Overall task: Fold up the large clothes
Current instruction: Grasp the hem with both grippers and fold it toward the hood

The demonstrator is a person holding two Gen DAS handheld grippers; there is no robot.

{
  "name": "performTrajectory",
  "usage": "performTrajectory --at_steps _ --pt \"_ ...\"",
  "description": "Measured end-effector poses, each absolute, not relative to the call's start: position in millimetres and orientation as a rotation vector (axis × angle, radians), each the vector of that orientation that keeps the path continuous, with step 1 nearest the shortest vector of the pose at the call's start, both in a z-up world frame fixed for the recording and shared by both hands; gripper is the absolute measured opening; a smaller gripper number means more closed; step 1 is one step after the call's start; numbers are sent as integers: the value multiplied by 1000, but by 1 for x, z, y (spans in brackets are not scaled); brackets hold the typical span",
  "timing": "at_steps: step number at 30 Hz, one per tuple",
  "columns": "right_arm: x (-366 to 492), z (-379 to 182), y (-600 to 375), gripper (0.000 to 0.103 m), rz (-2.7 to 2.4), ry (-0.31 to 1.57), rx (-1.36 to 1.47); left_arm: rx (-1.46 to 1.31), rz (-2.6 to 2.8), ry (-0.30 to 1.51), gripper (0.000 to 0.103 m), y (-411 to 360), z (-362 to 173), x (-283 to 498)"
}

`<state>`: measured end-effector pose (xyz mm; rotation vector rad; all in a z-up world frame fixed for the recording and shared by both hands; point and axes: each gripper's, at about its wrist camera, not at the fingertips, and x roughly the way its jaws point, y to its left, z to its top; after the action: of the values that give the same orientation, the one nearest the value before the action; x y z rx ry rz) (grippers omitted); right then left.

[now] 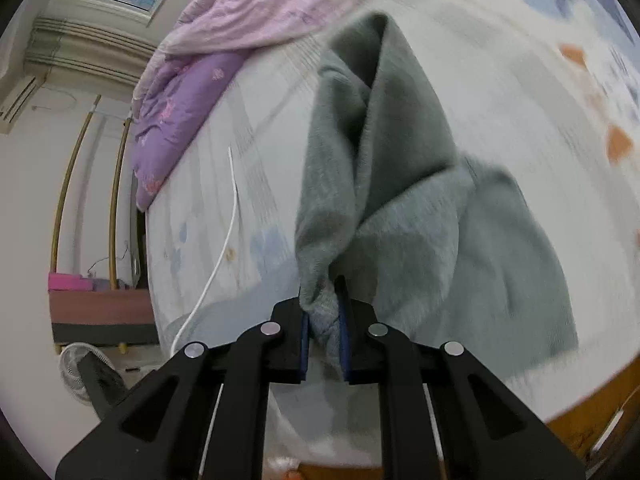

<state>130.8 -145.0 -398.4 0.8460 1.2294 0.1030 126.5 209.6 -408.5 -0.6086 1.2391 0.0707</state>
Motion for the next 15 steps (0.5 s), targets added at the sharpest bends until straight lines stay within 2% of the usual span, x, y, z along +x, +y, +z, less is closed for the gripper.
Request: performTrajectory --at_steps 7,15 --pt "58 -436 -166 10 70 1335 876 -646 144 1315 15 195 -453 37" --pt "17 -499 -170 10 5 1432 850 -551 204 1416 15 180 -510 1"
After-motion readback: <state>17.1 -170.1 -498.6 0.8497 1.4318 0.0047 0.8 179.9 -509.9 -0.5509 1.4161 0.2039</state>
